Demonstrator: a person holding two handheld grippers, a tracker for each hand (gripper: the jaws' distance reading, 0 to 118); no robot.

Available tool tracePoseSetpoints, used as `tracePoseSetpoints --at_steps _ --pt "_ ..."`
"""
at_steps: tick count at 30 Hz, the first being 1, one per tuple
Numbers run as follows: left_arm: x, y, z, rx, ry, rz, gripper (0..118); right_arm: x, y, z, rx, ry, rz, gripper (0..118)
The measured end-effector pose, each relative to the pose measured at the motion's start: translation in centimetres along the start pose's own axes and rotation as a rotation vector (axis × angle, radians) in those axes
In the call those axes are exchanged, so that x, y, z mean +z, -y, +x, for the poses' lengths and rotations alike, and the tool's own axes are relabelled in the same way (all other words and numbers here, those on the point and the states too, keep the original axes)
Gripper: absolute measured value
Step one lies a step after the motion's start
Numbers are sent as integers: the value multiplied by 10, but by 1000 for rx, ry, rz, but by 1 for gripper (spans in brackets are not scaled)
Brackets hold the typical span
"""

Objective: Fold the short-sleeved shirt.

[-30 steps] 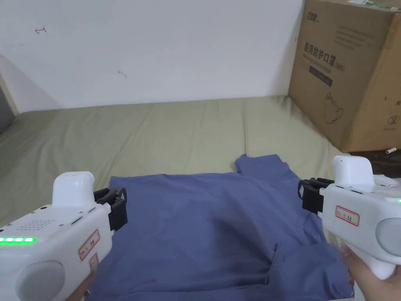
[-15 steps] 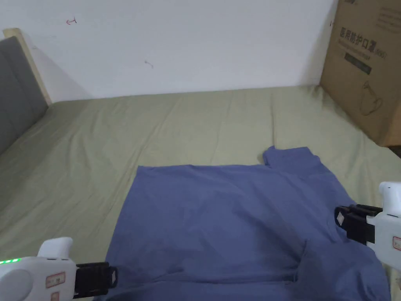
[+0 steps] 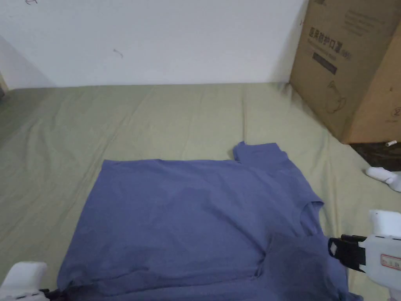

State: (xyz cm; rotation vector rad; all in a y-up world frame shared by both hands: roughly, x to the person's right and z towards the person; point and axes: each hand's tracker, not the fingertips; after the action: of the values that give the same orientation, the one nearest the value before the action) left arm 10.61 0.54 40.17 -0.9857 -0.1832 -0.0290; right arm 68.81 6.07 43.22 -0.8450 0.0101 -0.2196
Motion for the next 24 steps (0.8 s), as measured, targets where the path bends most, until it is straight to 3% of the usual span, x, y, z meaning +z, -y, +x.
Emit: tracePoseSetpoints --at_steps 2,3,8,10,14,15,17,20,24 --pt "14 -4 0 61 18 38 8 -8 3 6 16 92 -99 84" --pt "19 -6 -1 81 30 47 8 -15 5 10 37 99 -171 97" --pt "33 -16 9 117 35 44 8 -55 20 22 29 100 -338 97" --pt "31 -18 4 127 25 27 8 -70 29 27 7 66 -424 87" --pt "29 -16 1 144 22 0 8 -61 36 23 72 84 -416 20" --pt "30 -15 1 145 25 -6 8 -55 33 23 71 74 -413 9" --pt "32 -15 2 144 35 -18 8 -40 27 24 39 21 -364 9" --pt "38 -18 3 138 28 -26 8 -16 18 23 35 24 -328 9" --pt "45 -32 -5 187 56 -11 8 0 -4 24 -30 -18 -287 9"
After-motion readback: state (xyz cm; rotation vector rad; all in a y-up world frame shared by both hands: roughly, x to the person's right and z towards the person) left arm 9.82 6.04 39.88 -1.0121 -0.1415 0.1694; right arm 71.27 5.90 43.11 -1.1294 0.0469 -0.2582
